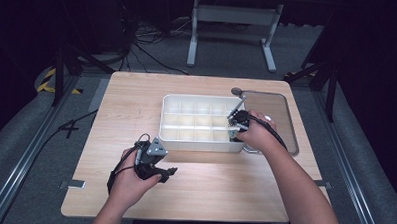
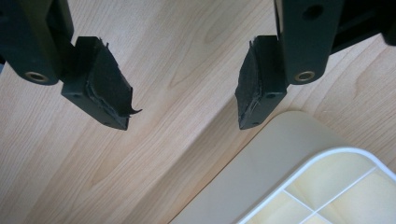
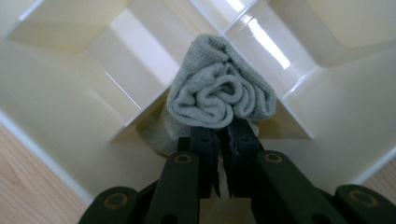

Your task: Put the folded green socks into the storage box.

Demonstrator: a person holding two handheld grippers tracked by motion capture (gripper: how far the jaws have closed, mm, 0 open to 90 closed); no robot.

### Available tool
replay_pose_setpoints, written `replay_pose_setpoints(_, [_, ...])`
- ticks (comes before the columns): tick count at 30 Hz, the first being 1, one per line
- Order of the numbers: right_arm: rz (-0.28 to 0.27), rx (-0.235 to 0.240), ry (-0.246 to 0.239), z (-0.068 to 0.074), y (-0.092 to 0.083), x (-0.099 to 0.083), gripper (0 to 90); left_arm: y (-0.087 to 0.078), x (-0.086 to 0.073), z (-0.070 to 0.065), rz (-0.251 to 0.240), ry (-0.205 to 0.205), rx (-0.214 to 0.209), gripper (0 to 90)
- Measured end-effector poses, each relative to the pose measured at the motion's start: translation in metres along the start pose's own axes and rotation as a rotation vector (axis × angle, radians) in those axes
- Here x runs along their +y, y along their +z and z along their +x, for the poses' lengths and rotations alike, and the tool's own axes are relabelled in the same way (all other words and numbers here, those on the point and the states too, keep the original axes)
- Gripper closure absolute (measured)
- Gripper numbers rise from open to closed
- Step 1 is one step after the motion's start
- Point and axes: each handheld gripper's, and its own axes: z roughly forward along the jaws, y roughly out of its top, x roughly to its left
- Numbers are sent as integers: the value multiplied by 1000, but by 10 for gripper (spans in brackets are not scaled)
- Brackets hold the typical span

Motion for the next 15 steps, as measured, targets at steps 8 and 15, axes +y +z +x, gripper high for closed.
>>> replay_pose_setpoints(8, [86, -10, 46, 0, 4, 11, 834, 0, -1, 0, 1, -2, -3, 365])
replay_pose_setpoints(15, [49, 5, 7, 0, -5, 6, 777, 1, 0, 3, -6, -11, -15, 365])
